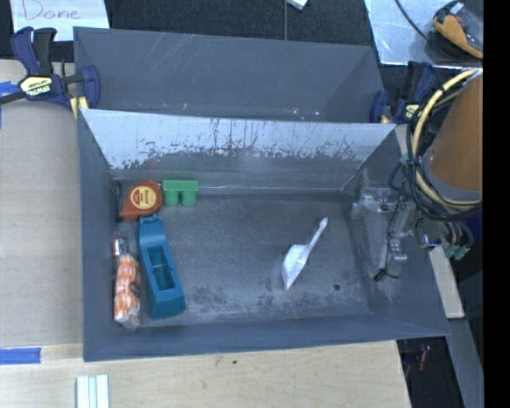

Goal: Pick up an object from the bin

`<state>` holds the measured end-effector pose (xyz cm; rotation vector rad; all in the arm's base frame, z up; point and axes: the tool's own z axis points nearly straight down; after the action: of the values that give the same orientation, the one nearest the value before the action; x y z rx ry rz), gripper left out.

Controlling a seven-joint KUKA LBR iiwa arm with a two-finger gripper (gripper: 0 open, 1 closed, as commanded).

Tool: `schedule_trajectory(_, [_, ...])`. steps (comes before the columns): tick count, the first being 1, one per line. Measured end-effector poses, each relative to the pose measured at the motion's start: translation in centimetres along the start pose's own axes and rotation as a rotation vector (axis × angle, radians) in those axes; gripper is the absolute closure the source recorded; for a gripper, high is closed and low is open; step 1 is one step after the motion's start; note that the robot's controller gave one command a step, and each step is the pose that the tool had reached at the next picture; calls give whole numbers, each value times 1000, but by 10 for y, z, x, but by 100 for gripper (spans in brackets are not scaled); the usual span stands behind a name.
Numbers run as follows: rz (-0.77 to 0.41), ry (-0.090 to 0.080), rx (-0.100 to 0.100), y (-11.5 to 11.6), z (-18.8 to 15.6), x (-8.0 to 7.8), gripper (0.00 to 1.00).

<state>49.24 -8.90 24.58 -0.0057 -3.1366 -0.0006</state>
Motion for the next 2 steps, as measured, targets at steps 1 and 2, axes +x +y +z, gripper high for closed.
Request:
schedule_trajectory(1, [-4,-9,1,1,-4,-2,0])
schedule_trajectory(2, [-267,-11,3,46,126,-54,0])
